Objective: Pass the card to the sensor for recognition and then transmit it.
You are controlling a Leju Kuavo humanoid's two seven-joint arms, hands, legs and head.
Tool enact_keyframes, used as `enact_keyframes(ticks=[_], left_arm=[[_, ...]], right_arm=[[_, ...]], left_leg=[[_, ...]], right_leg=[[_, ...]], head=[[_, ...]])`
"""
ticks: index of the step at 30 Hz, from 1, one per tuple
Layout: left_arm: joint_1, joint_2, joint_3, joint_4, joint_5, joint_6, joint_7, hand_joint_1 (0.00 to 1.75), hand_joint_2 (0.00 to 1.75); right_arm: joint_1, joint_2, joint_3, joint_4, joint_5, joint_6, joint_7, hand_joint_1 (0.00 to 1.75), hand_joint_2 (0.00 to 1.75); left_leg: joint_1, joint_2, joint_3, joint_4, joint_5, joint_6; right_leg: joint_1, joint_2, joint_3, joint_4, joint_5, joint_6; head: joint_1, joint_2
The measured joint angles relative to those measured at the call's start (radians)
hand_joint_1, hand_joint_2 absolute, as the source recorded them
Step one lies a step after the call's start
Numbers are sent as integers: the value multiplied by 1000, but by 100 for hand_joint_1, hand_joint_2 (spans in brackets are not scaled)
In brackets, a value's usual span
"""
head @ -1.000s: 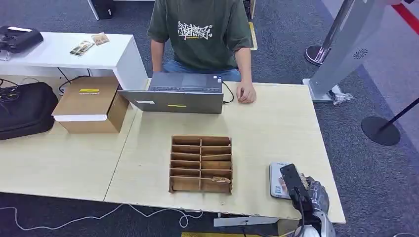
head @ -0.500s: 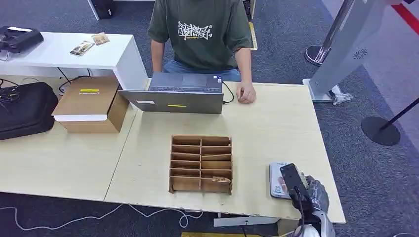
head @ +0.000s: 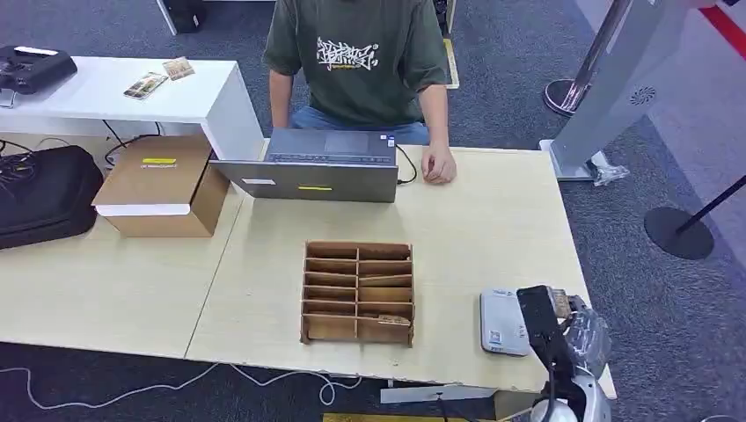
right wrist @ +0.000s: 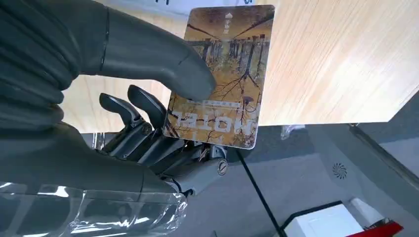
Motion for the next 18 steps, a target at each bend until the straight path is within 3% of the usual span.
enact_keyframes(ticks=[5,9,18], left_arm=[[0,0,0,0,8,0,-1,0,0],[0,-5,0,0,16,2,-12,0,0],[1,-17,0,0,27,2,-32,0,0]], right_arm=[[5,0,15,-3,17,-13,-7,175,175],[5,0,25,-6,70,-80,-20,175,175],[16,0,50,-22,441,-291,8,175,175]], left_leg=[[0,0,0,0,0,0],[0,0,0,0,0,0],[0,0,0,0,0,0]], right_leg=[[0,0,0,0,0,0],[0,0,0,0,0,0],[0,0,0,0,0,0]], head=[[0,0],[0,0],[0,0]])
